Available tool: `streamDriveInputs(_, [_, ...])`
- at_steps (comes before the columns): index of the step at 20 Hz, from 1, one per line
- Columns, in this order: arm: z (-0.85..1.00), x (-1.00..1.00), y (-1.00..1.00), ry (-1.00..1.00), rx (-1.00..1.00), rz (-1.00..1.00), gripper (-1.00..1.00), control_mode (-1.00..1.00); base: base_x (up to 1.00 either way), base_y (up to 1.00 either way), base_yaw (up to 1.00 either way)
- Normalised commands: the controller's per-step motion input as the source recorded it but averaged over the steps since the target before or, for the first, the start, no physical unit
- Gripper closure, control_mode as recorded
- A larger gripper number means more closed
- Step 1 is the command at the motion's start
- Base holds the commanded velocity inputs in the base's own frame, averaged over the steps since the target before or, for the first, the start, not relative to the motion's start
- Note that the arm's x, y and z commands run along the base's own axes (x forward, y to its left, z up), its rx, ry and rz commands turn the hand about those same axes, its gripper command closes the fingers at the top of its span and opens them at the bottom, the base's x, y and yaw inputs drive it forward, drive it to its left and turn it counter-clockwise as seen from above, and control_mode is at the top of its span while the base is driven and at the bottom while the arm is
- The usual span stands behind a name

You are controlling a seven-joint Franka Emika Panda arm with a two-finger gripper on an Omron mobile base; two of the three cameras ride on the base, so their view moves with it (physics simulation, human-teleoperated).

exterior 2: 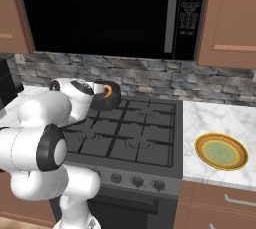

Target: Retrieve the frozen meat and place it in the pot on a burner. Then turn the burner on.

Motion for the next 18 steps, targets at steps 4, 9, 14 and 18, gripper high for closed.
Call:
streamDriveInputs(4, [0.69, -0.68, 0.0, 0.0, -0.04, 0.0, -1.0, -1.0, 0.0, 0.0, 0.0])
streamDriveInputs(9, [0.55, -0.55, 0.0, 0.0, 0.0, 0.0, -1.0, -1.0, 0.0, 0.0, 0.0])
streamDriveInputs(14, [0.6, -0.49, 0.0, 0.11, 0.0, 0.0, -1.0, -1.0, 0.0, 0.0, 0.0])
streamDriveInputs(18, [0.48, -0.43, 0.0, 0.21, 0.0, -0.05, -1.0, -1.0, 0.0, 0.0, 0.0])
